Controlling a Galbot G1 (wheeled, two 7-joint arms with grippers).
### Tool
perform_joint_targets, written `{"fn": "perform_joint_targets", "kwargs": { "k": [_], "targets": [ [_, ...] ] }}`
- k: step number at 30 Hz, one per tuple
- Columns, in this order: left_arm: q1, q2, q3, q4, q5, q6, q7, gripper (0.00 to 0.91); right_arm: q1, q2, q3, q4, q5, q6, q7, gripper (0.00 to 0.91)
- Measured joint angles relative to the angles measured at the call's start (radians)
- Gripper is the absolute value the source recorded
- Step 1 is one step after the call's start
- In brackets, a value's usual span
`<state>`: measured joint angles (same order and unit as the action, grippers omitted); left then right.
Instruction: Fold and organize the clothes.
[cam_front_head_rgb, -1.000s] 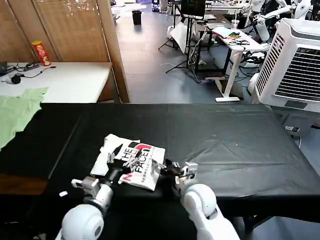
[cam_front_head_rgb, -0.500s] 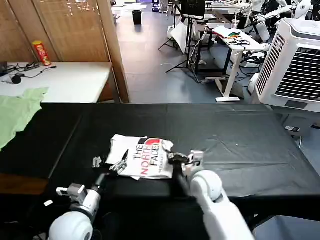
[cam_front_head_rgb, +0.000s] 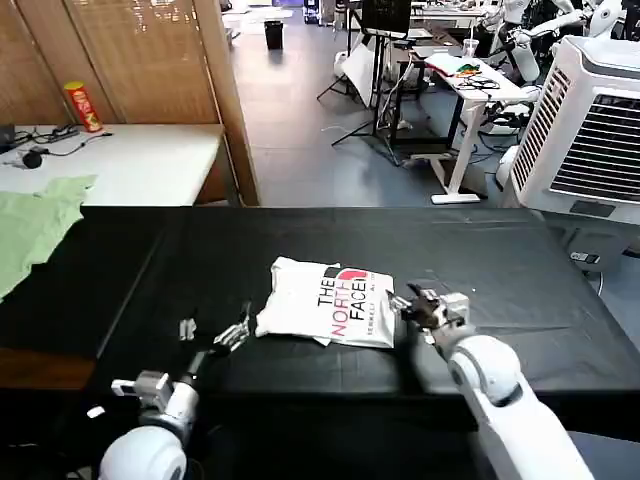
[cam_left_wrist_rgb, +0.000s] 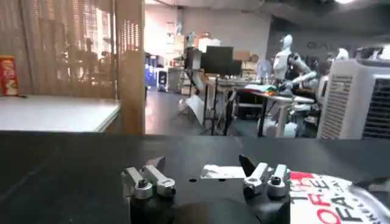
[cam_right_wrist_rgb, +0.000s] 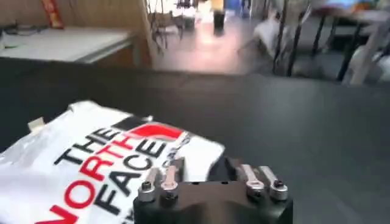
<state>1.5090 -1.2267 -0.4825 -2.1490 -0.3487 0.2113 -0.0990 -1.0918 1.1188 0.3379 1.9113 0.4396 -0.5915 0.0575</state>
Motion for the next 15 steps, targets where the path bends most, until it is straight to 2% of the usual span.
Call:
{"fn": "perform_joint_targets", "kwargs": {
  "k": [5,11,13,15],
  "targets": [
    [0.021,0.011,0.007,0.006,-0.025,-0.008,-0.036,0.878,-0.124,-0.025,0.035,0.102,-0.036,0.113,0.045,0.878],
    [0.082,0.033,-0.013,-0.037,-0.034,-0.017,-0.078,0.878,-0.341,-0.020,0.056,0.193,-0.200,0.382,0.060,0.878],
    [0.115,0.038,-0.027,-0.058,-0.053,-0.017,-0.106,0.878,-0.415,-0.013,0.067,0.219,-0.229,0.441,0.075,0.878],
    [0.151,0.045,-0.042,-0.075,-0.060,-0.021,-0.122,0.878,-0.476,-0.006,0.081,0.245,-0.242,0.472,0.091,0.878]
  ]
}}
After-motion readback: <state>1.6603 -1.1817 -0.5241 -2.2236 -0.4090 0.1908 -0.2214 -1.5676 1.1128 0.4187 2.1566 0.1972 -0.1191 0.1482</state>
